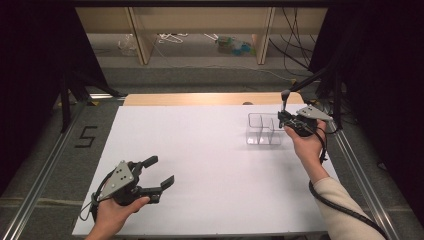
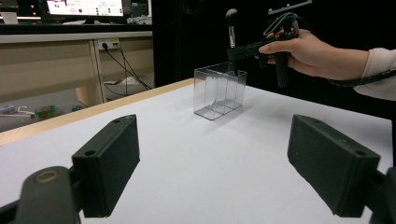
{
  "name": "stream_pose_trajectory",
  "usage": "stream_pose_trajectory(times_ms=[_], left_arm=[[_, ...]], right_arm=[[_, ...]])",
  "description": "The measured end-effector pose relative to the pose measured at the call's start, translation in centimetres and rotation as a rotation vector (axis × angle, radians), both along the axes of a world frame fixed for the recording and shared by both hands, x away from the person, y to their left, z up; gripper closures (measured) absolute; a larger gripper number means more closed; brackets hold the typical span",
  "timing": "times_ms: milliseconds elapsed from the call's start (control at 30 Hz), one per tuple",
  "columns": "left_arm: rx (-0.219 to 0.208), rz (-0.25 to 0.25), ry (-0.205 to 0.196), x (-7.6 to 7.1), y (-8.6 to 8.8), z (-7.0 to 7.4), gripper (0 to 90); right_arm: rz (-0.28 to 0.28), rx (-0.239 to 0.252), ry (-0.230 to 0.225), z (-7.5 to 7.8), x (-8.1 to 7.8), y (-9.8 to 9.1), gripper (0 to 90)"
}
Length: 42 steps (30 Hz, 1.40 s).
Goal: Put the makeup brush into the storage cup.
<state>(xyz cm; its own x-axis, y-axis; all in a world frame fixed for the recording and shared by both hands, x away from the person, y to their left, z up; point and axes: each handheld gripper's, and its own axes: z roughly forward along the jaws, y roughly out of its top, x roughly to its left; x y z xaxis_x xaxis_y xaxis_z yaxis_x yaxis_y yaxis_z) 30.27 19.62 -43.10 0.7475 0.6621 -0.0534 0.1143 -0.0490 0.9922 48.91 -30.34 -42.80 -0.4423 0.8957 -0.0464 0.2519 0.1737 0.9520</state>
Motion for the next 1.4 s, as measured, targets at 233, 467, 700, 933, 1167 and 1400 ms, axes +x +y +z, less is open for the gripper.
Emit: stream_pose_trajectory(times_ms=[233, 467, 700, 933, 1167, 1400], left_arm=[[0.001, 0.000, -0.001, 0.0, 0.0, 0.0, 16.7], [-0.002, 0.000, -0.004, 0.0, 0.0, 0.0, 16.6], [0.001, -0.002, -0.005, 0.0, 0.0, 0.1, 16.6], [-0.010, 0.007, 0.005, -0.1, -0.1, 0.1, 16.6], [-0.006, 0.009, -0.001, 0.0, 0.1, 0.1, 16.6], [-0.008, 0.015, 0.005, 0.0, 0.2, 0.0, 16.5]], right_arm=[[-0.008, 0.004, 0.013, 0.1, -0.2, 0.0, 78.5], [-0.006, 0.022, -0.018, 0.7, -0.6, 0.1, 51.2], [0.018, 0.037, -0.019, 1.4, -1.0, -0.1, 41.1], [0.034, 0.054, 0.005, 1.5, -1.5, -0.8, 36.7], [0.085, 0.051, 0.021, 1.3, -2.5, -1.0, 33.2], [0.168, 0.047, 0.053, 0.9, -3.8, -0.5, 25.7]])
